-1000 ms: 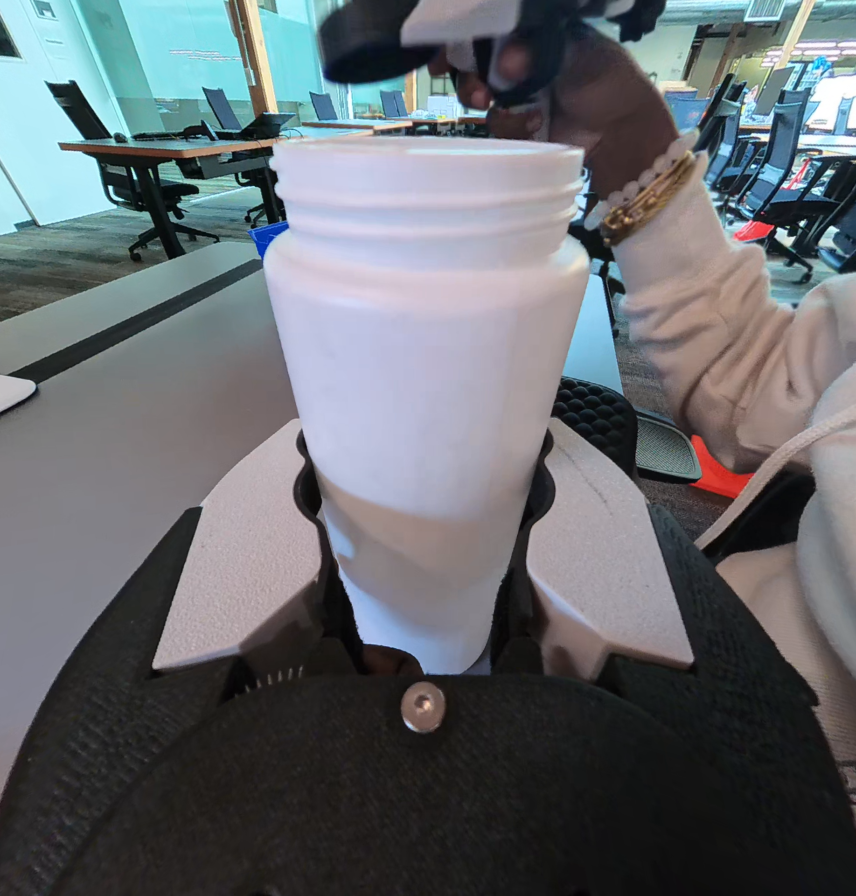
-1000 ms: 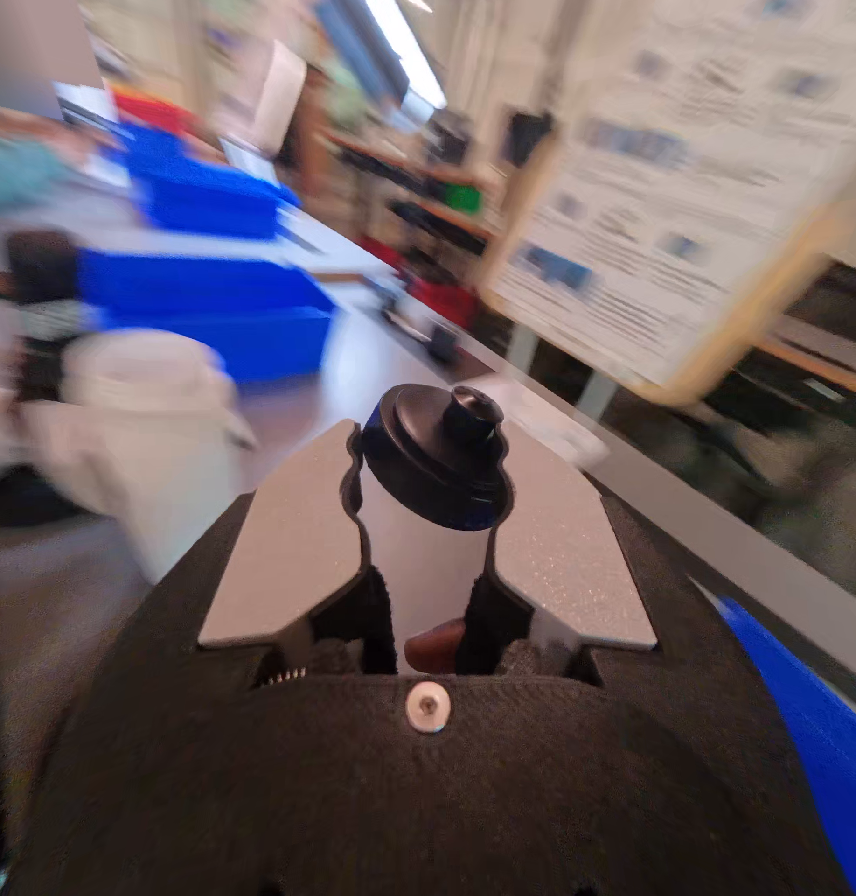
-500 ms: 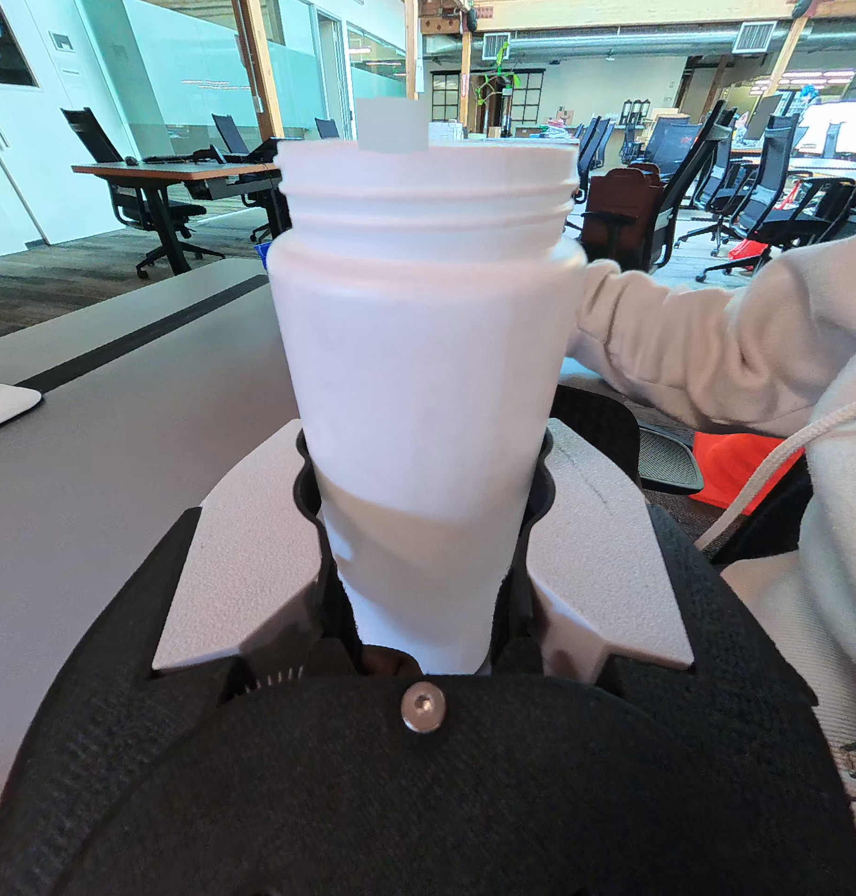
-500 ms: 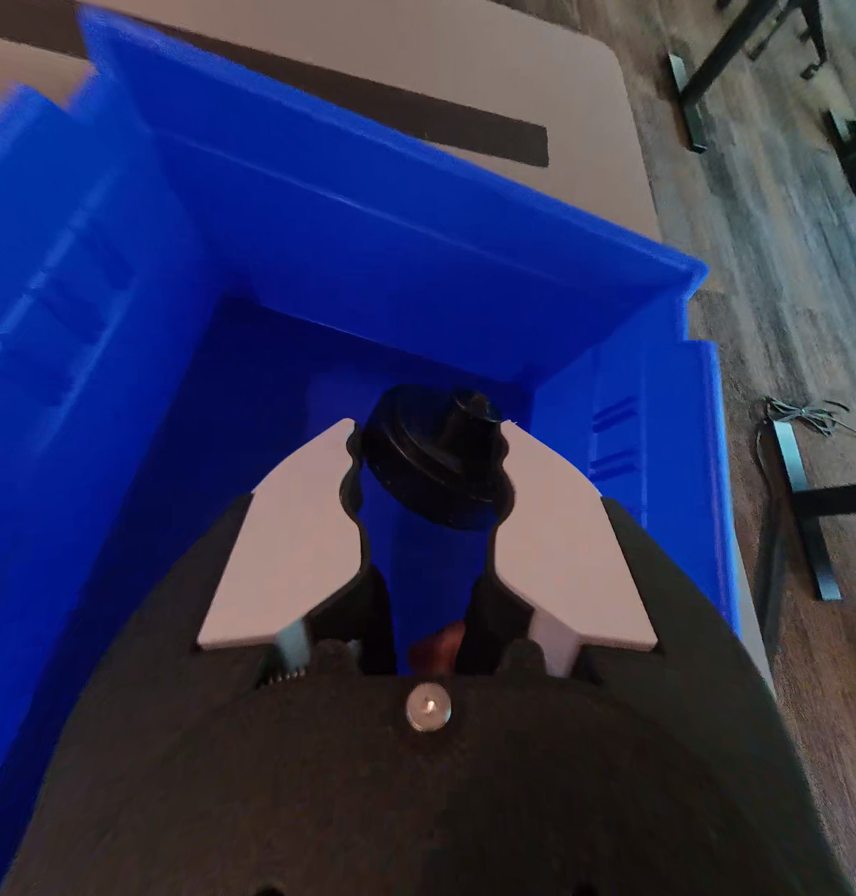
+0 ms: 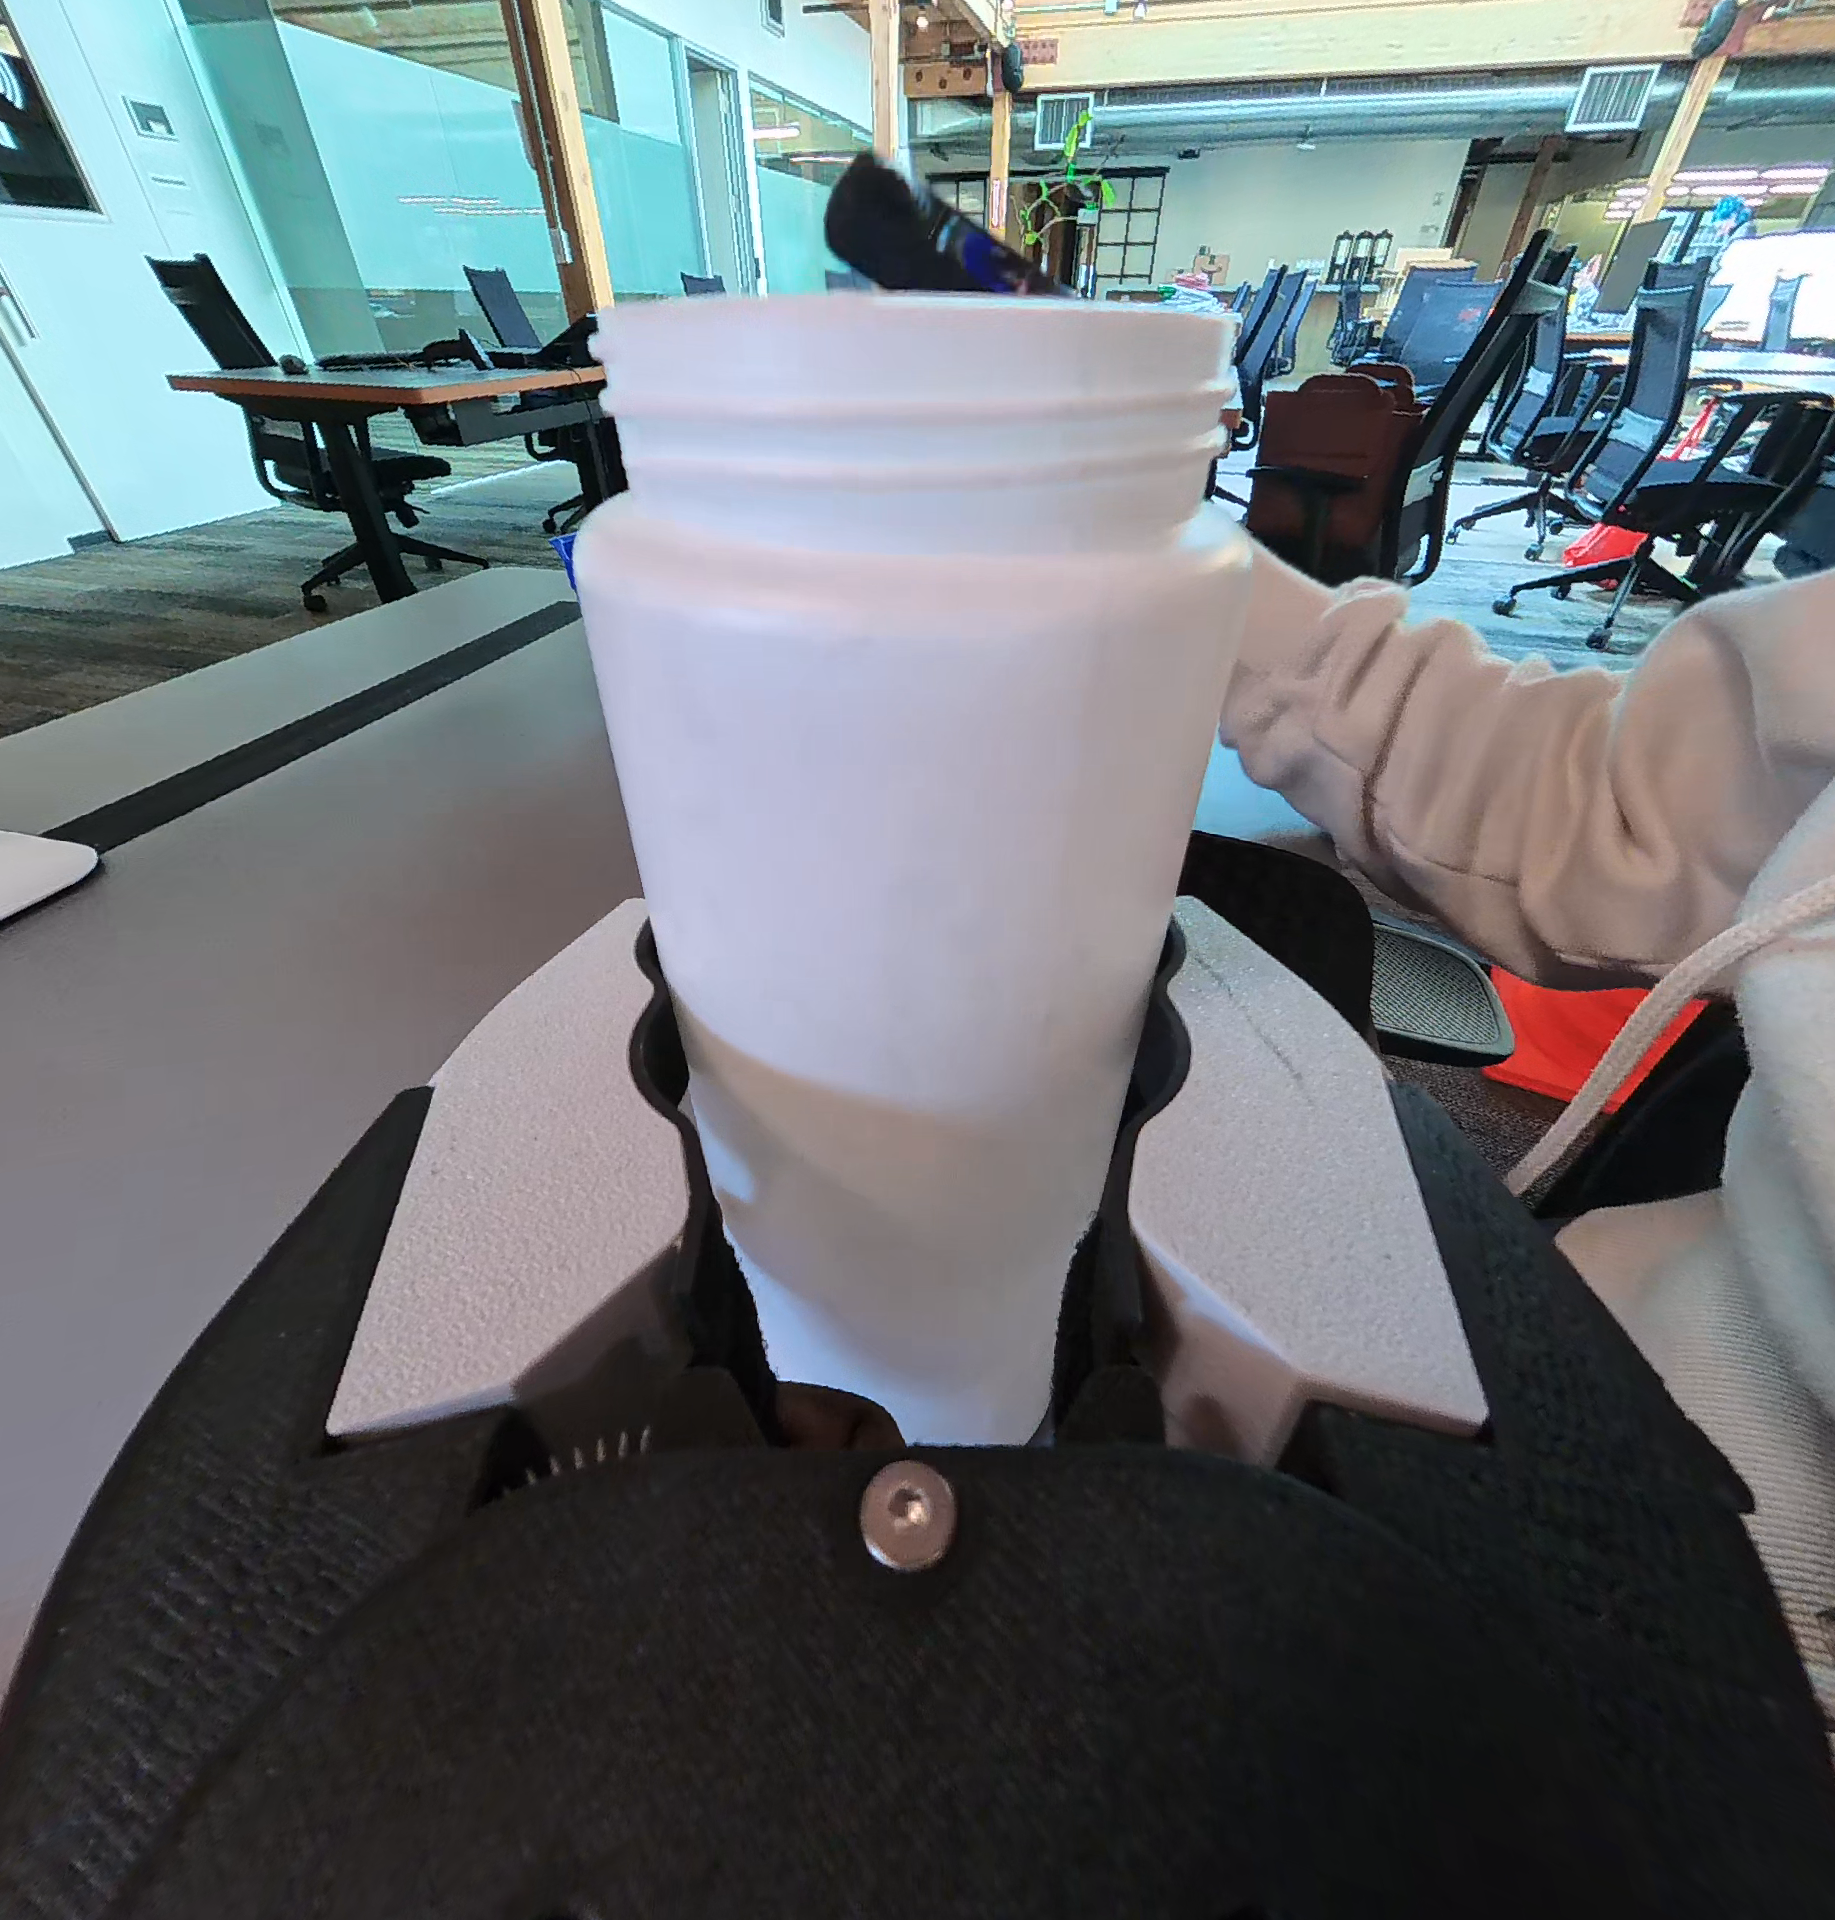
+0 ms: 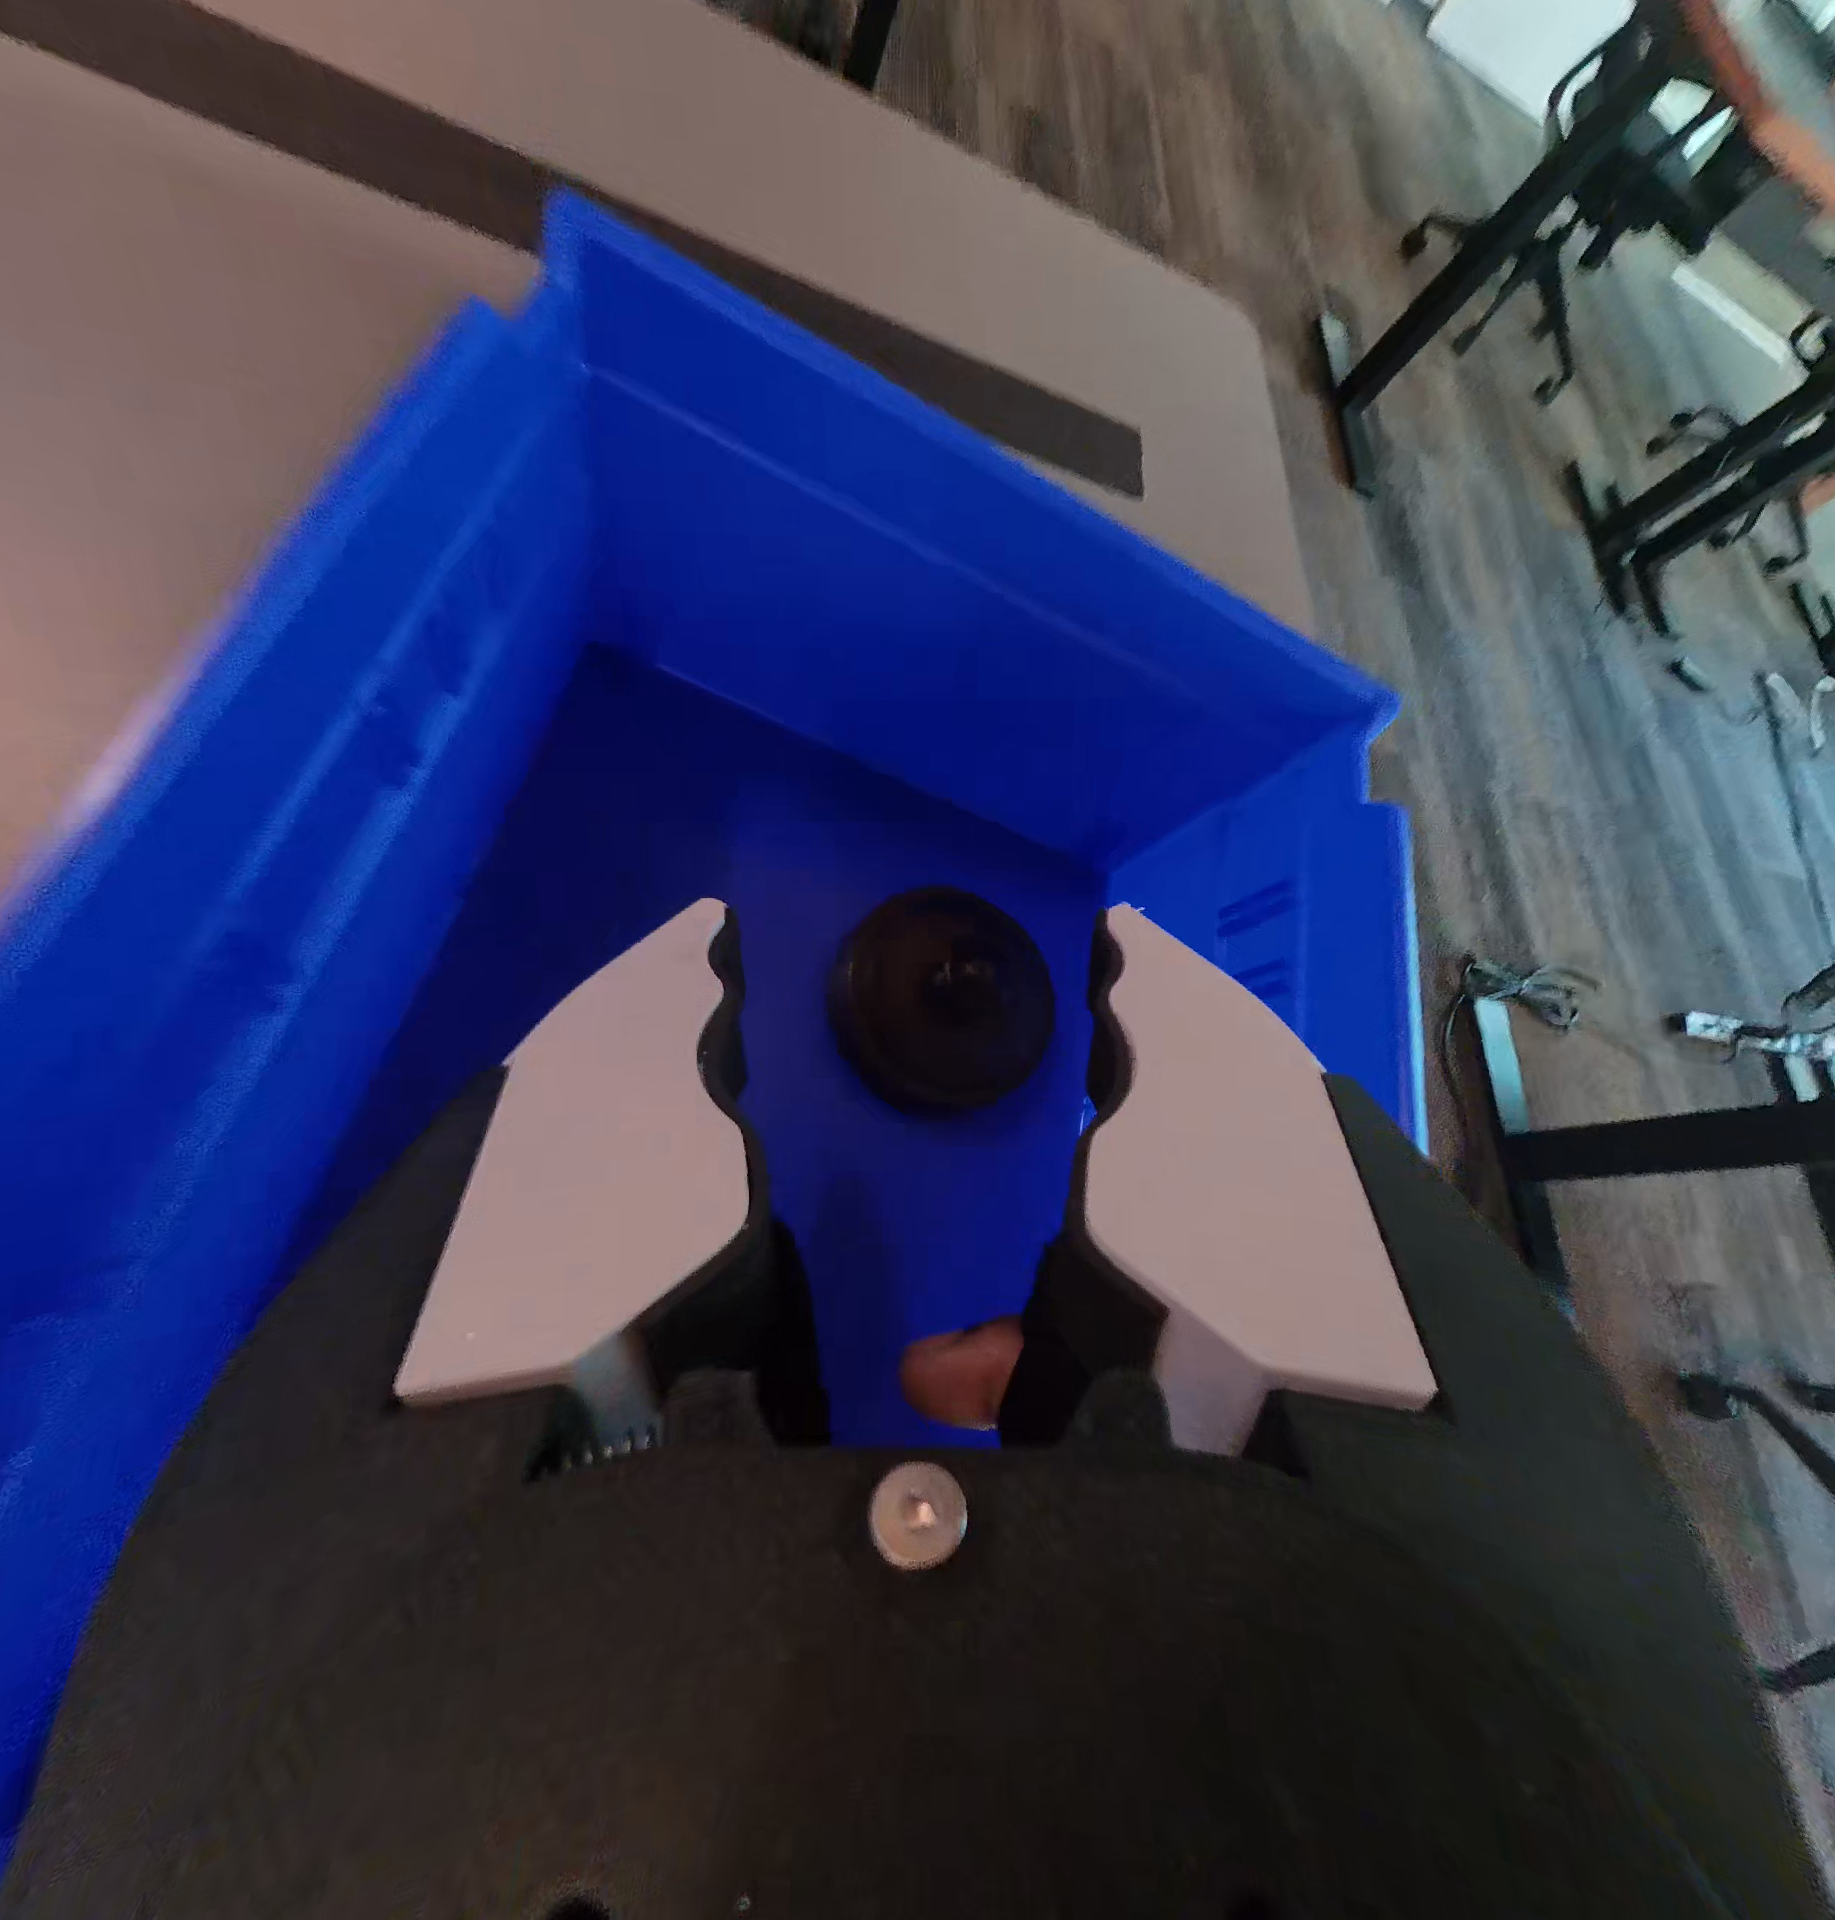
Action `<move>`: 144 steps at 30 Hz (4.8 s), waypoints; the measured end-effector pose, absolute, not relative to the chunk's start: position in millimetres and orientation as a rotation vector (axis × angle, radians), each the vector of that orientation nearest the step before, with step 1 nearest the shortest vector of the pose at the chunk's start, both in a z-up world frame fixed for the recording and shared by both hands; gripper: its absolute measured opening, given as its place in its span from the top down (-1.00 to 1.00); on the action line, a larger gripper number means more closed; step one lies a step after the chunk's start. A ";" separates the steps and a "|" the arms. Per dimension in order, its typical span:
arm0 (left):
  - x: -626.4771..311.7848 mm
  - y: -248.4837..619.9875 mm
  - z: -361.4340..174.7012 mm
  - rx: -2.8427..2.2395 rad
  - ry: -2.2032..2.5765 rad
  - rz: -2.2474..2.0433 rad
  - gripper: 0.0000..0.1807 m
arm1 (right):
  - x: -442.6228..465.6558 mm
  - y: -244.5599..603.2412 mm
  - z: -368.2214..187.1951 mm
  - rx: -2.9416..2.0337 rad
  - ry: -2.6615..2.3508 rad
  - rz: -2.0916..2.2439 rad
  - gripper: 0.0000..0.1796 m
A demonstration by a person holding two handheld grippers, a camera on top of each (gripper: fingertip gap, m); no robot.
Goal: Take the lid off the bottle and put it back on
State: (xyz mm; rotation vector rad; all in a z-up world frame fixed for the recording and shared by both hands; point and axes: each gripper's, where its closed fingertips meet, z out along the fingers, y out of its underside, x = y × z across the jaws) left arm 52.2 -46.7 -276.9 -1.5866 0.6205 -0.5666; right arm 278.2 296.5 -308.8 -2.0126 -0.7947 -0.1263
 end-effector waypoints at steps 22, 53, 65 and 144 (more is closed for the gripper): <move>53.1 -47.3 -276.6 -1.570 0.630 -0.546 0.04 | 68.6 -92.9 -168.8 -0.748 -1.985 0.718 0.67; 2.5 -29.5 -264.1 -1.424 0.420 -0.399 -0.14 | 242.9 124.6 -219.5 -1.212 -1.030 0.265 0.93; 3.8 -27.8 -266.4 -1.426 0.444 -0.365 -0.14 | 248.1 154.3 -309.9 -1.718 -0.869 0.509 0.87; -376.7 -228.2 -326.4 -1.825 -0.370 0.371 0.42 | -111.8 -136.6 -318.5 -0.785 -1.706 0.808 0.29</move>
